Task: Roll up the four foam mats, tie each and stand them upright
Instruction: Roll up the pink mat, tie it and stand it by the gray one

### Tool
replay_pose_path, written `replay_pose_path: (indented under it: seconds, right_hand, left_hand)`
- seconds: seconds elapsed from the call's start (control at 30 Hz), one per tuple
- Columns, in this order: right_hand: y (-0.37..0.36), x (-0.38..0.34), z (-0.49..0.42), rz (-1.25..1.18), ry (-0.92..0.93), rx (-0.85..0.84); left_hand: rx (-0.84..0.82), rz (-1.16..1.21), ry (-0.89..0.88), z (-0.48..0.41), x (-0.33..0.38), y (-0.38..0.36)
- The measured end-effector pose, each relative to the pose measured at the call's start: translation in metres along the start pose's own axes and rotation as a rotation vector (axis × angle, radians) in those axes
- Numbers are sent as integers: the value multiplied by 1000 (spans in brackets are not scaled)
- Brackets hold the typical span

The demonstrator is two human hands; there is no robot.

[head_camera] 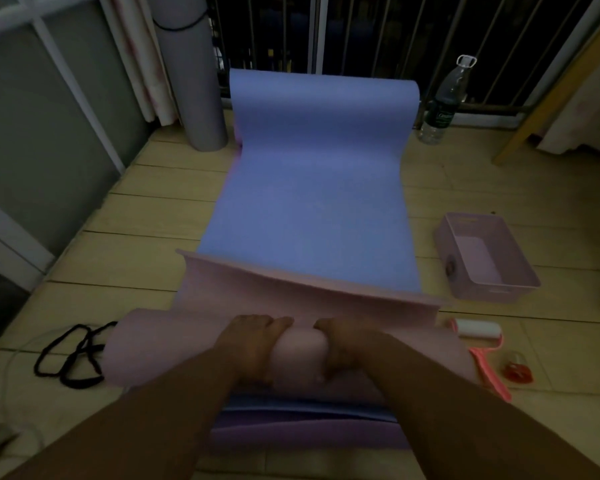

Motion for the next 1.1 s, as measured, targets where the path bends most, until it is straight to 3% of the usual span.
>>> replay_pose_path:
  seconds: [0.2, 0.3, 0.47, 0.6, 0.73, 0.93, 1.1]
  right_hand:
    - [-7, -8, 5, 90, 28, 195]
    - [-7, -12, 2, 33, 9, 159]
    - [4, -14, 3, 6, -5, 193]
    - [4, -11, 3, 12, 22, 140]
    - [-3, -9, 2, 52, 15, 196]
    - [-1, -13, 3, 97, 2, 158]
    - [8, -7, 3, 41, 4, 149]
  left_hand:
    - [-97, 60, 28, -7, 4, 26]
    - [-122, 45, 31, -5, 11, 15]
    - [94, 3, 34, 5, 14, -3]
    - [50, 62, 82, -1, 14, 4]
    - [3, 97, 96, -11, 8, 23]
    - [-117, 131, 47, -16, 2, 28]
    - [36, 42, -20, -5, 6, 27]
Point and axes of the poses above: each hand's wrist, its own z-axis away from the middle knuckle, its own y-axis out of the back of the hand, x = y × z, the point moved 4 cm from there along -z, towards the middle knuckle, and after that the axes turned 11 degrees about -x, right-handed, at the moved point
